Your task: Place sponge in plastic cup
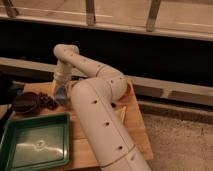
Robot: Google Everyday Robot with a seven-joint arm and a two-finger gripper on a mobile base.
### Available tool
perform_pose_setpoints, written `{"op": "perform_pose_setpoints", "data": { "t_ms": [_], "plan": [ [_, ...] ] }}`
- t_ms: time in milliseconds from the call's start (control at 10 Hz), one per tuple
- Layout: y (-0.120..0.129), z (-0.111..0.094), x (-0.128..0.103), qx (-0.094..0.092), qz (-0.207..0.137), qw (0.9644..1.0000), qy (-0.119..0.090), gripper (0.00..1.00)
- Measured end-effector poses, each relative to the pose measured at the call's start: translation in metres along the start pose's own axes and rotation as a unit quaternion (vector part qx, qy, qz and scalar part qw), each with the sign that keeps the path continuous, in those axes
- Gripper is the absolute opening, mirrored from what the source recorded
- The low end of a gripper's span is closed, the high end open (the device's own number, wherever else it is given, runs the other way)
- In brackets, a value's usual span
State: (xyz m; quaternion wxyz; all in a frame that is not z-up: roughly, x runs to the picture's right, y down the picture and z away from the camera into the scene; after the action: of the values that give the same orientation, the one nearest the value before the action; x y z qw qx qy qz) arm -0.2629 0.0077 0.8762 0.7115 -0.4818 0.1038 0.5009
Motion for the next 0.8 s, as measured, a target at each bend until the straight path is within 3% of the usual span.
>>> {"op": "perform_pose_setpoints", "data": {
  "t_ms": [200, 300, 800],
  "plan": [
    [0.003, 0.005, -0.002, 0.000, -0.003, 1.0000, 0.008, 0.66],
    [0.006, 0.007, -0.003, 0.000, -0.006, 0.9999, 0.013, 0.72],
    [0.013, 0.003, -0.001, 0.009, -0.015, 0.9997, 0.016, 0.73]
  ]
}}
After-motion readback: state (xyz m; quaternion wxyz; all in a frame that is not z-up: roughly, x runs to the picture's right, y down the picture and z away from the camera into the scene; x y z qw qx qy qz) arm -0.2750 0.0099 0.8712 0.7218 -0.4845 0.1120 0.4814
